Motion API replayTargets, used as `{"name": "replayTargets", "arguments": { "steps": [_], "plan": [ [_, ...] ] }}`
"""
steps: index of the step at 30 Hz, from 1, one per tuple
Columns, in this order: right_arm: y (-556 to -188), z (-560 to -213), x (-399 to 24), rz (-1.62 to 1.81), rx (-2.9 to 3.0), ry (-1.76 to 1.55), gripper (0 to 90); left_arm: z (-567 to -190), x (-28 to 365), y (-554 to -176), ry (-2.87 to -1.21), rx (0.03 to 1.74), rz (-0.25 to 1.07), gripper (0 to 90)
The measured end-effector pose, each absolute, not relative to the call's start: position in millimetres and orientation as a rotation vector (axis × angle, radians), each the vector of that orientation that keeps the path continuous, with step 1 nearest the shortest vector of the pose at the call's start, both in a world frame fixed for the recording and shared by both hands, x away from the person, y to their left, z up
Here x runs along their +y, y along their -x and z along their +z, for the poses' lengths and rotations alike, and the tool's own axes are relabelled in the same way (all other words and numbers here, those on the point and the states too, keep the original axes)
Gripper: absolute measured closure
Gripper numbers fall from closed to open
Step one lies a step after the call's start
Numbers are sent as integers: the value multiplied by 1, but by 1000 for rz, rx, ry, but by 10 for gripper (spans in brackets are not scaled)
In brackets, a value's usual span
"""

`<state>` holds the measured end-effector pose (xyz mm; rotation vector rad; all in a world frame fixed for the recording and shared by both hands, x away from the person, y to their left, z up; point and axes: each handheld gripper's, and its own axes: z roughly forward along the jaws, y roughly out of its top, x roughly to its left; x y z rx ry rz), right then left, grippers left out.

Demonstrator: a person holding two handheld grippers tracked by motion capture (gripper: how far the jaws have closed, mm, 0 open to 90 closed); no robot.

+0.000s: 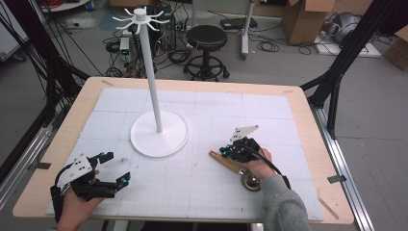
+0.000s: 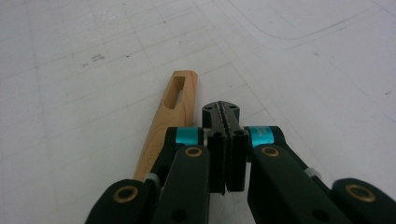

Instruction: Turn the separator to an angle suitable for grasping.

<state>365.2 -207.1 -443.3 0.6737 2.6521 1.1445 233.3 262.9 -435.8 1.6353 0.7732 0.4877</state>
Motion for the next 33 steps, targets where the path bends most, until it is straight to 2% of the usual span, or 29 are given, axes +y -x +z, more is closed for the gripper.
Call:
{"name": "replayTargets", "arguments": {
  "steps": [13,33],
  "plan": [
    [-364,-440,-188,1086,2675,-579,900,-435,267,-230,-1633,778,497,18],
    [-363,-440,-183,1124,2738,-504,900,-435,270,-227,-1629,783,502,18]
  ]
}}
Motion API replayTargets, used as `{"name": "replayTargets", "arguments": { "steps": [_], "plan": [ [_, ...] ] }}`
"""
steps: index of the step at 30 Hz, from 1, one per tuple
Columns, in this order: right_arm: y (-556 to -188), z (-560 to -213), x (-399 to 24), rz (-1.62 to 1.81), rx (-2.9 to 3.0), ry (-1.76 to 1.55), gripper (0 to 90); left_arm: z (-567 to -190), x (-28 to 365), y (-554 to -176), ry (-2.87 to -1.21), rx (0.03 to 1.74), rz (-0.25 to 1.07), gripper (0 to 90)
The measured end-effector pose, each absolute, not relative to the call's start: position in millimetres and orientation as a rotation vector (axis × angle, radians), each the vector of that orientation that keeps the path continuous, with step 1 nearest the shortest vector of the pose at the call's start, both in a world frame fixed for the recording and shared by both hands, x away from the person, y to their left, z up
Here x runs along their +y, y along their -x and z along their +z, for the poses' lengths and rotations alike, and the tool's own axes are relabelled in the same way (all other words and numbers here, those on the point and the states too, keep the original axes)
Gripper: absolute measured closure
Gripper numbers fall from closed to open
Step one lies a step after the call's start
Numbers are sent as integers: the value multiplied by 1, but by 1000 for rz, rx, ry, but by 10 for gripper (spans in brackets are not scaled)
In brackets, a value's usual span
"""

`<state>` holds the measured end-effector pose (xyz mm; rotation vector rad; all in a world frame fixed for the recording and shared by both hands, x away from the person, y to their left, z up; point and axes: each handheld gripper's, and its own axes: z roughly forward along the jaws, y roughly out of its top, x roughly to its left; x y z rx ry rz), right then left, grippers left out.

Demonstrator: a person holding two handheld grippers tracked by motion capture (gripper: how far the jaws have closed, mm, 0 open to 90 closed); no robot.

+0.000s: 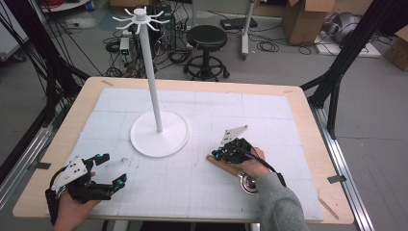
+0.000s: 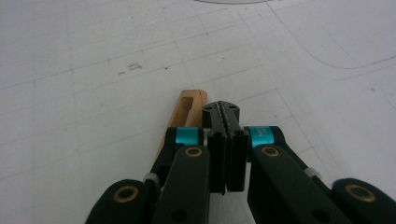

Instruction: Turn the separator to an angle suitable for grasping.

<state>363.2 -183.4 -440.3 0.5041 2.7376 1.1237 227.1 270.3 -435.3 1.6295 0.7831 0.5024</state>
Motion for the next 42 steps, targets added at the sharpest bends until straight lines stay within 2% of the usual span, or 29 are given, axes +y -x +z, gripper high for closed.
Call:
{"name": "replayTargets", "arguments": {
  "steps": [42],
  "plan": [
    [-360,-440,-172,1127,2791,-370,900,-437,276,-223,-1623,799,508,18]
  ]
}}
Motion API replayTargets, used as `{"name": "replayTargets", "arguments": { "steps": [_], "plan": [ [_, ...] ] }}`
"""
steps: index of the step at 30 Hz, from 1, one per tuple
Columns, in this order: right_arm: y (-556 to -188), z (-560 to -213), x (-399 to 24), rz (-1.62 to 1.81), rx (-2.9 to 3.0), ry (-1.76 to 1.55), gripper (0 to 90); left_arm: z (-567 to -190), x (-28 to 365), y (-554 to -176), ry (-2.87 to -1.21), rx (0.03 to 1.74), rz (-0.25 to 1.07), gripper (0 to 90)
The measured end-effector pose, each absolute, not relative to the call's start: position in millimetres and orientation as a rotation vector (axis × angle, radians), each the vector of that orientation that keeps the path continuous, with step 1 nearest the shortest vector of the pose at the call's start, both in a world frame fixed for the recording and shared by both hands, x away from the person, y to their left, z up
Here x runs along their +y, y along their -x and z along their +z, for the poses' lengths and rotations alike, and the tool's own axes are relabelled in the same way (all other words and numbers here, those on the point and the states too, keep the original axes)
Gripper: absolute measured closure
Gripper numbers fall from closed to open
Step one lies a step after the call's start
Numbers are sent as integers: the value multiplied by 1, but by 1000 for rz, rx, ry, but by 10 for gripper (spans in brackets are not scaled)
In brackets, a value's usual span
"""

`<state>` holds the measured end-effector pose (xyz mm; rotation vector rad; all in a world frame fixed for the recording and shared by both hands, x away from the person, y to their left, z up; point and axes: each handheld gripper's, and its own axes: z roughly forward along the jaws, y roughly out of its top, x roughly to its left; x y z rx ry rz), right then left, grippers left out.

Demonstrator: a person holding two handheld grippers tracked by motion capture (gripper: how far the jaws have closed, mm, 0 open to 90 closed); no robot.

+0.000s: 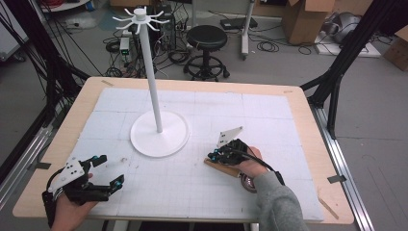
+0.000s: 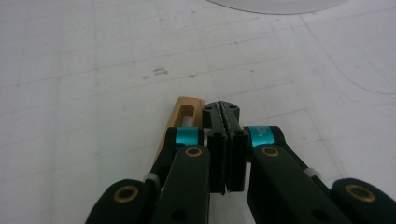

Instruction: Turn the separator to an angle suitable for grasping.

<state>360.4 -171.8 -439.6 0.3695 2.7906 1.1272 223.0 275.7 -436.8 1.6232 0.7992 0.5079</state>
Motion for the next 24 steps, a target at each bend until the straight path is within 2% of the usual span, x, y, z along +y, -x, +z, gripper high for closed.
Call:
{"name": "replayTargets", "arguments": {
  "steps": [13,21,24],
  "plan": [
    [-356,-426,-177,1152,2705,-375,898,-436,275,-223,-1619,791,508,18],
    [-338,-403,-185,1269,2635,-386,684,-434,274,-226,-1612,776,504,17],
    [-334,-397,-190,1309,2625,-425,552,-434,273,-227,-1611,774,499,18]
  ]
}}
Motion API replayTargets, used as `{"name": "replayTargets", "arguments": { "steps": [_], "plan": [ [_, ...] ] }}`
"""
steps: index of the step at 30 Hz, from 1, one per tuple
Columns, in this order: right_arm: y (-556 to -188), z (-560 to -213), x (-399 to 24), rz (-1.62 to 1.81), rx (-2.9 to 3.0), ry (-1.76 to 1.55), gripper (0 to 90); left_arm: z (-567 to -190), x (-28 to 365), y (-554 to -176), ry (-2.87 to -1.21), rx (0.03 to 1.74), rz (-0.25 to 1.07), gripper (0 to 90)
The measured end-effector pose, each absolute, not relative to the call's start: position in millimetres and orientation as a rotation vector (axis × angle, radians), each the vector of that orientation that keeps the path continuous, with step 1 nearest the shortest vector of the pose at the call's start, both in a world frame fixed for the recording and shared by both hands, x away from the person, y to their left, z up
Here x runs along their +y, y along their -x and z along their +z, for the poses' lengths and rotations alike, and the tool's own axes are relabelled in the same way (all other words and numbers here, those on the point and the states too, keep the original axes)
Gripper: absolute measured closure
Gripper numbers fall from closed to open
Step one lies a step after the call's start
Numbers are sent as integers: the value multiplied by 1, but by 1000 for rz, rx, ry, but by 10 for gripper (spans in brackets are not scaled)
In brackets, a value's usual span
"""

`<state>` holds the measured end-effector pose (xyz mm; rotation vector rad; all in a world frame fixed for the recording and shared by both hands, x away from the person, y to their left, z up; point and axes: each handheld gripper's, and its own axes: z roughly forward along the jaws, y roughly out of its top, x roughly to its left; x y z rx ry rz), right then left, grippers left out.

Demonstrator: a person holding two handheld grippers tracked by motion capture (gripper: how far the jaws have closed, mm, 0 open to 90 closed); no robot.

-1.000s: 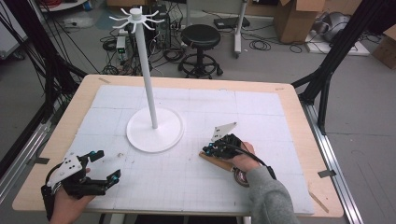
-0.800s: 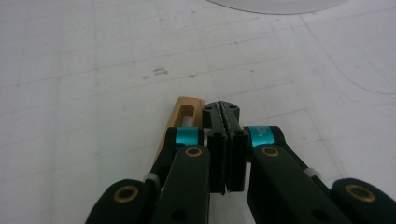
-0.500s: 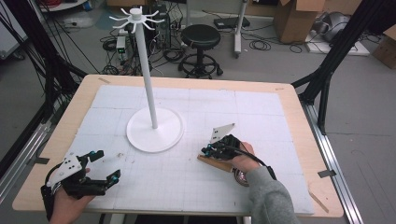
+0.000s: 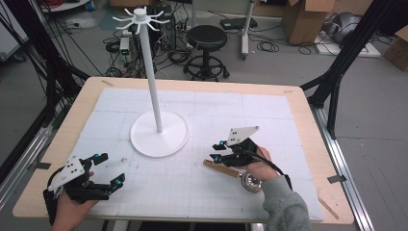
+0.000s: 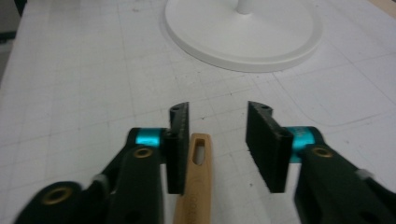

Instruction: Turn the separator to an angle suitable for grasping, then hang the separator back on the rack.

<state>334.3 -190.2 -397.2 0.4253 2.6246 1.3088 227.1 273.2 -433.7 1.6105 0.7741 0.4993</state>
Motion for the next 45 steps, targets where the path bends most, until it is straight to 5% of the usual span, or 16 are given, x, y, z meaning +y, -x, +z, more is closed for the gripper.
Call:
{"name": "replayTargets", "arguments": {
  "steps": [4,6,12,45],
  "plan": [
    [-333,-394,-197,1307,2620,-528,324,-434,271,-230,-1612,767,489,18],
    [-334,-393,-201,1304,2648,-560,310,-435,270,-231,-1611,764,485,17],
    [-329,-391,-202,1207,2670,-591,5,-435,268,-232,-1616,763,479,18],
    [-329,-389,-190,795,2846,-661,5,-436,269,-229,-1625,765,476,18]
  ]
}}
